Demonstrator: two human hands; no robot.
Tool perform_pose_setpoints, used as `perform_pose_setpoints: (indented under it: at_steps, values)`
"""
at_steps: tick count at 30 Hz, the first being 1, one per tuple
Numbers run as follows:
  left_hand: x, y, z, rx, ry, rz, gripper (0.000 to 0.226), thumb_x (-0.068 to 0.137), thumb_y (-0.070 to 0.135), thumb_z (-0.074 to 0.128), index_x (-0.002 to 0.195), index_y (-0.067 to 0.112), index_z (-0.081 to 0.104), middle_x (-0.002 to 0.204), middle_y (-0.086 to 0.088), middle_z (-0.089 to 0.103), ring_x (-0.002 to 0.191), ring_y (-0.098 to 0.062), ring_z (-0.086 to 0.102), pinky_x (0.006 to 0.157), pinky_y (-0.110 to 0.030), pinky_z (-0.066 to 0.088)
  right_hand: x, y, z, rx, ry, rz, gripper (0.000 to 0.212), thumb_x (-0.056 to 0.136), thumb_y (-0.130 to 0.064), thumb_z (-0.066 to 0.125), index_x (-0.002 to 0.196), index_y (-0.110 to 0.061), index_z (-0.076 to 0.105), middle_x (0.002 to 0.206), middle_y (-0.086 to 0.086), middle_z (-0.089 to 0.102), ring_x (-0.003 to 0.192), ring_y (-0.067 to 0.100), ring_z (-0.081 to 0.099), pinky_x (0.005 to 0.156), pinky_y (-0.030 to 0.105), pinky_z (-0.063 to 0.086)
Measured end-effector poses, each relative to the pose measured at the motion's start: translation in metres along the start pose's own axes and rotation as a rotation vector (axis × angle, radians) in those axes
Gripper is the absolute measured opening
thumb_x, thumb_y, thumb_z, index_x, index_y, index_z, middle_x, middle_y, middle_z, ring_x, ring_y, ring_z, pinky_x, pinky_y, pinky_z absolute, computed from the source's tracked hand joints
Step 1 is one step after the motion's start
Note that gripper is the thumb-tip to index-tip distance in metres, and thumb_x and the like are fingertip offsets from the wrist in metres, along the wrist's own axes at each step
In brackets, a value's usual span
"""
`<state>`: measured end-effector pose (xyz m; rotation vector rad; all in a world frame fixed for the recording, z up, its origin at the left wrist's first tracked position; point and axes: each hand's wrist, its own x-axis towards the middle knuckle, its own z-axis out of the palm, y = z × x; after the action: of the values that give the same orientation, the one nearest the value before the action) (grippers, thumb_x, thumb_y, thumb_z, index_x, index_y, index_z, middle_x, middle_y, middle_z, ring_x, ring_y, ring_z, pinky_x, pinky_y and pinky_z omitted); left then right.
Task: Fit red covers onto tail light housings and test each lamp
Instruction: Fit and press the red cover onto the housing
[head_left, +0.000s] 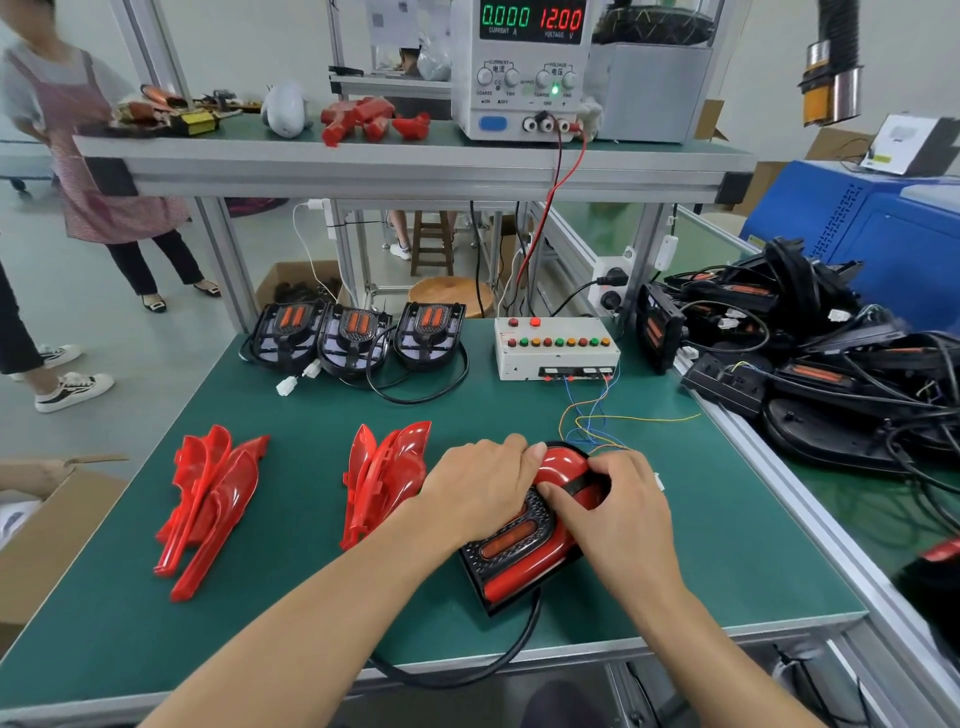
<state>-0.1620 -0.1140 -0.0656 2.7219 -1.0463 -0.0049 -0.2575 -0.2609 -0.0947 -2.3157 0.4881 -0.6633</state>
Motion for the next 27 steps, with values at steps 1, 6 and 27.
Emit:
perform_pose_setpoints:
  at_steps: [1,6,27]
  values:
    - [0.001,0.0,0.001,0.005,0.005,-0.001,0.051,0.11,0.048,0.013,0.112,0.014,0.051,0.095,-0.014,0.068,0.09,-0.039,0.065,0.072,-0.044,0.044,0.0,0.0,-0.001,0.014,0.0,-0.01,0.045,0.074,-0.049,0.084,0.102,-0.021,0.062,0.102,-0.01,0.054,0.096,0.009,0.051,0.081,0.023,0.035]
    - [0.001,-0.001,0.002,0.016,0.028,0.007,0.049,0.11,0.047,0.014,0.111,0.015,0.051,0.095,-0.014,0.068,0.09,-0.041,0.065,0.071,-0.044,0.041,0.005,0.002,-0.007,0.063,0.008,-0.037,0.031,0.081,-0.043,0.08,0.095,-0.019,0.067,0.098,-0.009,0.059,0.095,0.01,0.057,0.087,0.027,0.045]
    - [0.002,0.001,0.006,0.14,0.118,0.074,0.038,0.111,0.032,0.017,0.113,0.013,0.051,0.09,-0.009,0.066,0.079,-0.039,0.064,0.06,-0.04,0.033,0.052,0.002,-0.004,0.678,-0.584,0.465,0.039,0.082,-0.046,0.078,0.102,-0.012,0.078,0.102,0.014,0.078,0.093,0.029,0.075,0.089,0.043,0.058]
